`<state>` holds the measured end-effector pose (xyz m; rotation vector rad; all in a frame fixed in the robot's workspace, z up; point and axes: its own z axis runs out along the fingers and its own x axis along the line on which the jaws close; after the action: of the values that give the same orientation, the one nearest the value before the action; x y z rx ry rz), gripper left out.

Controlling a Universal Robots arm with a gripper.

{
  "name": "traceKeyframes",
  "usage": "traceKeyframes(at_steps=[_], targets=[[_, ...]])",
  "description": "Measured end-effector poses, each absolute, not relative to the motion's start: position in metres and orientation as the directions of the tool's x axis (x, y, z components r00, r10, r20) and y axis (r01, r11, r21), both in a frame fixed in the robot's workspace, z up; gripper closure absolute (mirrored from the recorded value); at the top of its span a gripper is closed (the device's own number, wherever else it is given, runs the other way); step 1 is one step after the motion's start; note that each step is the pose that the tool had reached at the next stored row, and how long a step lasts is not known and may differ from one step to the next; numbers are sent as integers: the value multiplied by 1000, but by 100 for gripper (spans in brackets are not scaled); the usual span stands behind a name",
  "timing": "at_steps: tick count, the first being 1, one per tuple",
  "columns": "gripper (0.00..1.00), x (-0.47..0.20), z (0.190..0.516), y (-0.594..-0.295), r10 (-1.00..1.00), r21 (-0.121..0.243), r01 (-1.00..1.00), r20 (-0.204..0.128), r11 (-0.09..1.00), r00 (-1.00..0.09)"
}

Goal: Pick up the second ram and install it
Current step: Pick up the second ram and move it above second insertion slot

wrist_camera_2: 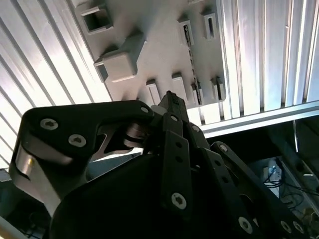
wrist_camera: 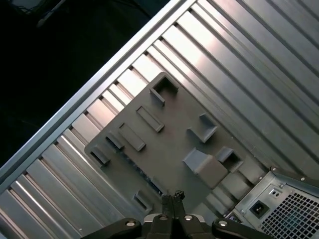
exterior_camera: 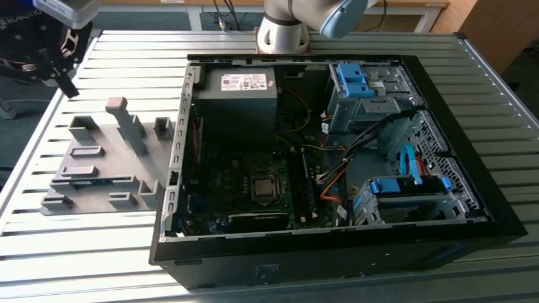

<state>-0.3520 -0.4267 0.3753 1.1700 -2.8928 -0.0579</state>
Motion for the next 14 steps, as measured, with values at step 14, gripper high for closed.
traceKeyframes(at_steps=[14], targets=[[89, -363, 375, -427, -733, 28, -733, -9, 680, -680]])
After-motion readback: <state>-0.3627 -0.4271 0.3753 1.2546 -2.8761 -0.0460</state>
